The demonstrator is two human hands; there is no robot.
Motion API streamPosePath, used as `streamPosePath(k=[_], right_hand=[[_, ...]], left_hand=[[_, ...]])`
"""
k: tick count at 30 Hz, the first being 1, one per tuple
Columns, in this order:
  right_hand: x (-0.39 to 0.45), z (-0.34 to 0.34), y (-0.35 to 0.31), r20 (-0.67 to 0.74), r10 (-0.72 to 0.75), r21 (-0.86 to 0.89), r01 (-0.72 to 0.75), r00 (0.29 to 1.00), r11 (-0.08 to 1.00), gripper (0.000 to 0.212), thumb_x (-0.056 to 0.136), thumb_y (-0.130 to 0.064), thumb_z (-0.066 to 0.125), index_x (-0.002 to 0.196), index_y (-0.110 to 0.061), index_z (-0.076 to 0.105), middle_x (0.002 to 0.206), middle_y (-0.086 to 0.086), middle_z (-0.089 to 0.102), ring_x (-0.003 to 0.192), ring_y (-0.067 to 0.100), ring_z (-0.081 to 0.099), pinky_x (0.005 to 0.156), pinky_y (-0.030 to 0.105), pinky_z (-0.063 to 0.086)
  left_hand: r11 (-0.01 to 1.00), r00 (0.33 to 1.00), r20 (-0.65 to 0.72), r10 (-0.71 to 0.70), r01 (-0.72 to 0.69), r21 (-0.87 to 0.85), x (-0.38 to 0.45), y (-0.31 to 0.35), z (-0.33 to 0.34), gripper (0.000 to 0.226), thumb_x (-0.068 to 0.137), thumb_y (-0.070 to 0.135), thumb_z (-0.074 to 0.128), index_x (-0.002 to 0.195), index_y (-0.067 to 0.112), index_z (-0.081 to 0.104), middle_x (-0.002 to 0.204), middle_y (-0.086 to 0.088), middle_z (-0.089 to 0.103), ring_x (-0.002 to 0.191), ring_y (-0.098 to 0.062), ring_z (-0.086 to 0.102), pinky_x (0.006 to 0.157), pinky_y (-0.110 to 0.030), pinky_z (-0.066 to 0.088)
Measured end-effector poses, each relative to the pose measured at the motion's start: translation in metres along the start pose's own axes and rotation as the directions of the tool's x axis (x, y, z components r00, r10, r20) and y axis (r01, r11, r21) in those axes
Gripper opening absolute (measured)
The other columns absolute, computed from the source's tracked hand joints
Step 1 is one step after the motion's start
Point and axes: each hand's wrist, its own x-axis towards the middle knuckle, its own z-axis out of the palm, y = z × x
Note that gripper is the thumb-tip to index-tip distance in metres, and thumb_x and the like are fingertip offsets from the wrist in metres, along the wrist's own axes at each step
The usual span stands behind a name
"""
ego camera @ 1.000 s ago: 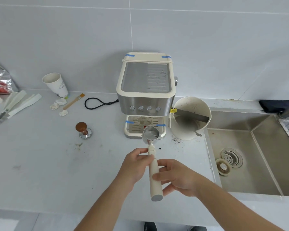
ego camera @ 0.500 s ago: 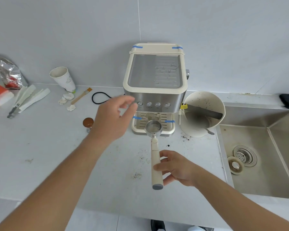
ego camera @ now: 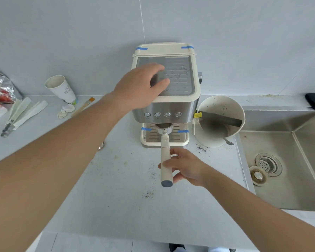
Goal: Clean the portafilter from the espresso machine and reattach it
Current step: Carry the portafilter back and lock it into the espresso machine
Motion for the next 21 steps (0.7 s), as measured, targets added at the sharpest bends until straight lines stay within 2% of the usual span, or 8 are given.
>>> streamPosePath(k=[5,8,13,17,21], right_hand=[[0.008,-0.003,-0.006,-0.03,-0.037,0.047,0.039,0.999,0.998,0.033,0.084,-0.007,0.067,0.114,-0.012,0.055,0.109,0.02,0.069,0.086,0.026,0.068,0.062,0.037,0.057],[0.012,-0.005,-0.006,-0.035,-0.053,0.084,0.056,0.998,0.995,0.034,0.084,-0.007,0.066,0.116,-0.013,0.056,0.101,0.014,0.07,0.086,0.025,0.068,0.064,0.038,0.057],[0.02,-0.005,-0.006,-0.036,-0.075,0.134,0.08,0.997,0.988,0.032,0.085,-0.006,0.065,0.115,-0.013,0.057,0.096,0.011,0.07,0.084,0.024,0.067,0.064,0.038,0.057],[0.029,-0.002,-0.011,-0.022,-0.108,0.186,0.11,0.994,0.976,0.033,0.087,-0.007,0.065,0.12,-0.011,0.059,0.105,0.012,0.067,0.087,0.024,0.066,0.064,0.036,0.057],[0.042,0.008,-0.013,0.013,-0.127,0.227,0.121,0.992,0.966,0.034,0.088,-0.007,0.065,0.122,-0.01,0.06,0.1,0.004,0.067,0.084,0.02,0.069,0.073,0.036,0.059]], left_hand=[[0.998,0.992,0.117,0.055,-0.059,0.03,0.021,-0.007,0.01,0.047,0.096,0.049,0.045,0.132,0.021,0.054,0.138,0.0,0.056,0.138,-0.016,0.042,0.107,-0.034,0.035],[0.997,0.99,0.117,0.074,-0.078,0.028,0.023,-0.011,0.016,0.053,0.093,0.054,0.043,0.136,0.024,0.051,0.147,0.002,0.05,0.145,-0.01,0.031,0.115,-0.039,0.029],[0.999,0.996,0.083,0.026,-0.029,0.031,0.022,-0.013,0.019,0.057,0.088,0.059,0.043,0.138,0.033,0.049,0.156,0.004,0.039,0.139,-0.021,0.04,0.114,-0.038,0.029],[1.0,0.998,0.062,0.01,-0.011,0.025,0.022,-0.013,0.02,0.055,0.087,0.06,0.044,0.137,0.036,0.05,0.155,0.007,0.039,0.136,-0.023,0.043,0.112,-0.039,0.031],[1.0,0.999,0.052,-0.016,0.016,-0.004,0.024,-0.014,0.021,0.054,0.086,0.059,0.046,0.136,0.039,0.051,0.155,0.012,0.04,0.139,-0.019,0.041,0.113,-0.039,0.03]])
